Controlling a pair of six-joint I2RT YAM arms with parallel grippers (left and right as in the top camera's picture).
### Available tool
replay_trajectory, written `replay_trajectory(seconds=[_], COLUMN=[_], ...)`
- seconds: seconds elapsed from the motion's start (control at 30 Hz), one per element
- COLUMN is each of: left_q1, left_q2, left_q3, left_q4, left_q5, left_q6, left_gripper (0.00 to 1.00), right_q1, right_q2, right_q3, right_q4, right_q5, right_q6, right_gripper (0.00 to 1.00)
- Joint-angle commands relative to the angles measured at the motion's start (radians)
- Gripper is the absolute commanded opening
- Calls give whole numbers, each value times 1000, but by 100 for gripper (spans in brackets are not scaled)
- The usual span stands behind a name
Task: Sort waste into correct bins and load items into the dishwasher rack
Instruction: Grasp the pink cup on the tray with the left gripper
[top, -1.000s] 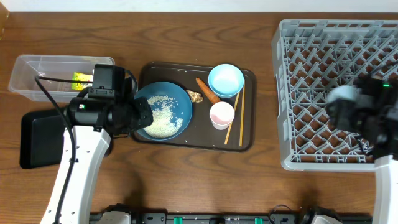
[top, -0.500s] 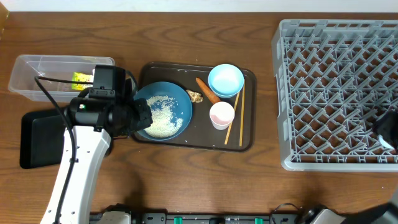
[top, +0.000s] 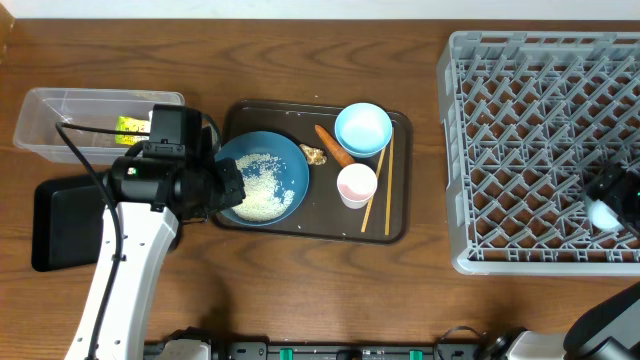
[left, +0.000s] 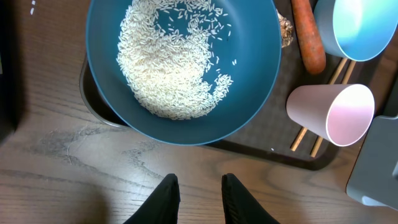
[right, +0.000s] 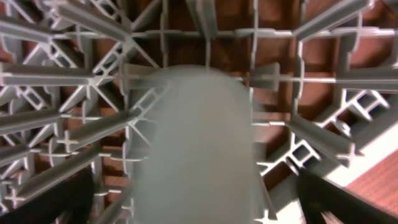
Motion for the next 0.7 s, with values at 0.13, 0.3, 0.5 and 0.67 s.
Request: replay_trajectory(seconds=[0.13, 0.3, 0.5, 0.67], left_q1=[5, 4, -48, -157], left_q2=[-3, -2, 11, 72], left_q3=[9, 9, 9, 8], left_q4=[-5, 4, 76, 163], left_q5=[-13, -10, 14, 21], left_q6=[14, 13, 13, 13], left_gripper=[29, 38, 51, 59], right_q1=[-7, 5, 116, 267], right_q2=[-43, -133, -264, -305], right_q3=[17, 18, 18, 18], right_q4=[25, 24, -78, -177], right_q5=[-222, -423, -443, -442], right_q6=[29, 24, -56, -167], right_gripper=[99, 97, 99, 99])
